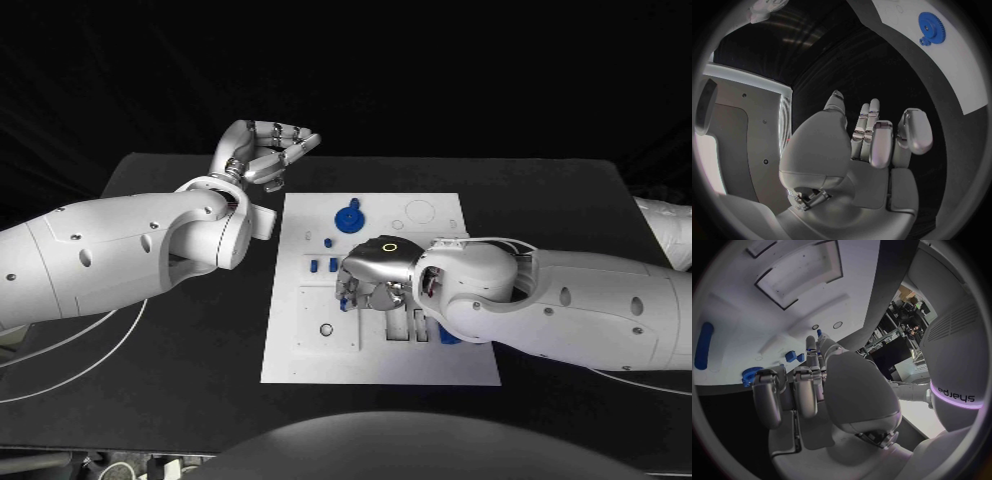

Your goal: Assemble the parts on the task board

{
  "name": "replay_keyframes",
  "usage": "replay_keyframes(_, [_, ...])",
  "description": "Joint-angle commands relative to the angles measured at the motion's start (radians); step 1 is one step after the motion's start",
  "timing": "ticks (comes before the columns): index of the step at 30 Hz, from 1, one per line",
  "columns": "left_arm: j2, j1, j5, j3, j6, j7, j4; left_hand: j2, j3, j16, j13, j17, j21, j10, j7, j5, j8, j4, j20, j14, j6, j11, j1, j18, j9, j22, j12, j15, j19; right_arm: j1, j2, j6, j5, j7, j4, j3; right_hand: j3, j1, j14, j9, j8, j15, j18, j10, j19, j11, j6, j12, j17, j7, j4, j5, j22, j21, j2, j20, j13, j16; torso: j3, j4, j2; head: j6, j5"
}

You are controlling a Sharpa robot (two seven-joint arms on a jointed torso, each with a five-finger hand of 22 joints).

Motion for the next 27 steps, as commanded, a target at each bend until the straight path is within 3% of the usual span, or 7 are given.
replay_keyframes(1, [0.001, 0.000, -0.007, 0.001, 0.012, 0.010, 0.003, 0.011, 0.007, -0.006, -0.001, 0.004, -0.005, -0.003, 0.001, 0.006, -0.004, 0.000, -0.003, 0.001, -0.006, 0.001, 0.001, 0.009, -0.002, 0.146, -0.005, 0.000, -0.001, -0.002, 0.002, 0.029, -0.015, 0.004, -0.002, 0.000, 0.005, -0.002, 0.104, 0.001, 0.002, 0.009, -0.014, -0.003, 0.107, 0.001, 0.008, -0.003, 0.263, 0.000, 0.002, 0.005, 0.263, 0.004, -0.010, 0.007, -0.001, 0.004, 0.0003, -0.0008, -0.001, 0.000, -0.001])
replay_keyframes(15, [0.000, 0.000, -0.007, 0.001, 0.015, 0.010, 0.001, 0.012, 0.007, -0.008, -0.001, 0.002, -0.006, -0.004, 0.001, 0.006, -0.005, 0.000, -0.003, -0.001, -0.007, 0.001, 0.002, 0.009, -0.002, 0.146, -0.005, 0.000, -0.001, -0.004, -0.001, 0.036, -0.034, -0.009, -0.005, 0.000, 0.005, -0.002, 0.104, 0.001, 0.002, 0.009, -0.014, -0.003, 0.107, 0.001, 0.008, -0.003, 0.263, 0.000, 0.002, 0.005, 0.263, 0.004, -0.010, 0.008, -0.001, 0.004, 0.0005, -0.0005, 0.000, 0.000, -0.007])
replay_keyframes(27, [-0.002, 0.000, -0.007, 0.001, 0.017, 0.010, 0.001, 0.012, 0.007, -0.008, -0.001, 0.002, -0.006, -0.004, 0.001, 0.006, -0.005, 0.000, -0.003, -0.001, -0.007, 0.001, 0.002, 0.009, -0.002, 0.146, -0.005, 0.000, -0.001, -0.004, 0.002, 0.035, -0.039, -0.013, -0.005, 0.000, 0.010, 0.000, 0.104, 0.000, 0.000, 0.011, -0.014, -0.005, 0.107, 0.003, 0.006, -0.003, 0.263, 0.002, 0.000, 0.007, 0.263, 0.004, -0.008, 0.009, -0.001, 0.004, 0.0000, 0.0008, -0.001, 0.000, -0.002])
